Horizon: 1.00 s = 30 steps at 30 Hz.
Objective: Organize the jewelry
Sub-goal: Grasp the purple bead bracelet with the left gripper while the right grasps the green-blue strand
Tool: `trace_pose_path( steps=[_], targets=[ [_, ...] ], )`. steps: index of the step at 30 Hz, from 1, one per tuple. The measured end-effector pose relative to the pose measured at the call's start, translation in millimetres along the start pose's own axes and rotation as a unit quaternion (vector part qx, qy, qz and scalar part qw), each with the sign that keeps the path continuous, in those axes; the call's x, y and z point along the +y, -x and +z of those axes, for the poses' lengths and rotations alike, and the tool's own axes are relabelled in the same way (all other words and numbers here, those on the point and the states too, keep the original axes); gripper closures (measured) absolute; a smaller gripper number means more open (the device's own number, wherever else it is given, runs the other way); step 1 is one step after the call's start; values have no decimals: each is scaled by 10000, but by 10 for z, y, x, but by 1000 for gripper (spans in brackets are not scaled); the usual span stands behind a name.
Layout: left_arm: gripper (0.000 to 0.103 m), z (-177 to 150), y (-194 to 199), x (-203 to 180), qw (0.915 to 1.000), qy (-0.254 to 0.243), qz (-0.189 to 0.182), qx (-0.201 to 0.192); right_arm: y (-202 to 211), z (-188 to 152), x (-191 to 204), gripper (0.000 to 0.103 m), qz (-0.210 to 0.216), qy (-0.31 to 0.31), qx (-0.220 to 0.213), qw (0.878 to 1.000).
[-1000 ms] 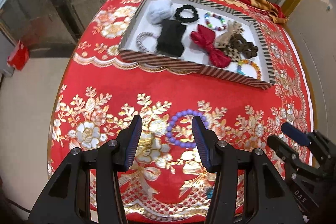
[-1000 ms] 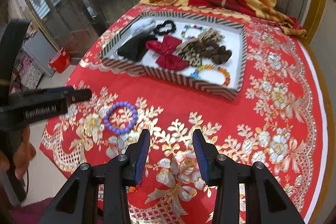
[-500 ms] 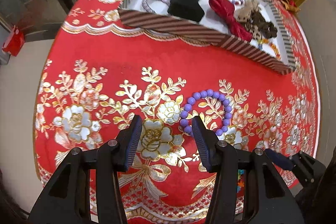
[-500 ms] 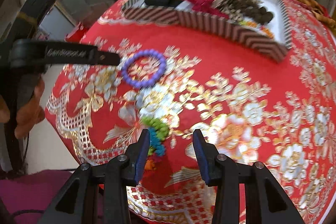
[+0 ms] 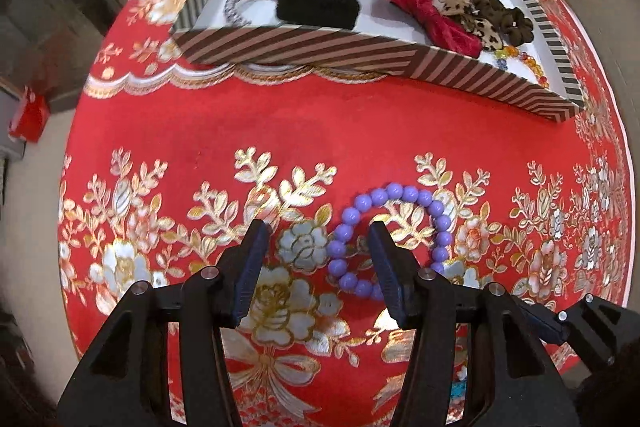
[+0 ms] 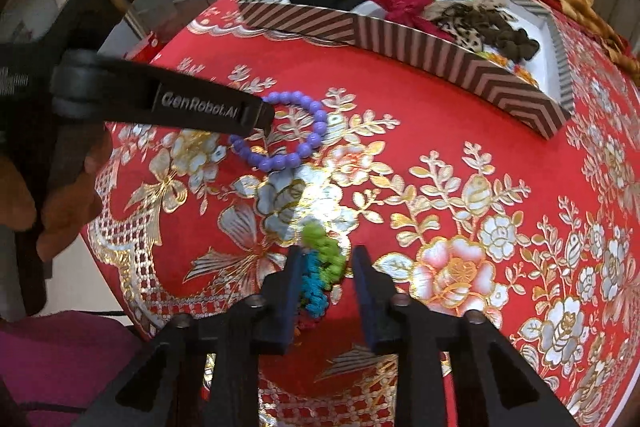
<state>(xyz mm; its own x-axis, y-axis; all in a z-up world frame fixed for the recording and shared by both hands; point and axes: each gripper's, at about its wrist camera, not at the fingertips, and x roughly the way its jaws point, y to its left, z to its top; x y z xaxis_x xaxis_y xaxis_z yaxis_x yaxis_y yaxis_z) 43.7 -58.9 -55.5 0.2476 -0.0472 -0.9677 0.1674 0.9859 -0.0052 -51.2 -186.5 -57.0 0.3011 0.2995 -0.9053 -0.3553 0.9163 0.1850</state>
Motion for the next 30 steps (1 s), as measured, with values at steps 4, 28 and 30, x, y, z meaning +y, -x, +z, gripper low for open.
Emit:
trace_pose_path(
  steps=[4, 28, 30],
  targets=[
    [82, 50, 4, -68, 9996, -171, -120, -173, 18, 0, -110, 86, 125, -191, 12, 9997],
    [95, 148, 448, 88, 9957, 115, -853, -333, 658, 141, -421, 89, 397, -597, -752, 9946],
    [95, 139, 420, 82, 9964, 45, -782, -318, 672, 153, -440, 89, 383, -631, -766, 9943]
  ],
)
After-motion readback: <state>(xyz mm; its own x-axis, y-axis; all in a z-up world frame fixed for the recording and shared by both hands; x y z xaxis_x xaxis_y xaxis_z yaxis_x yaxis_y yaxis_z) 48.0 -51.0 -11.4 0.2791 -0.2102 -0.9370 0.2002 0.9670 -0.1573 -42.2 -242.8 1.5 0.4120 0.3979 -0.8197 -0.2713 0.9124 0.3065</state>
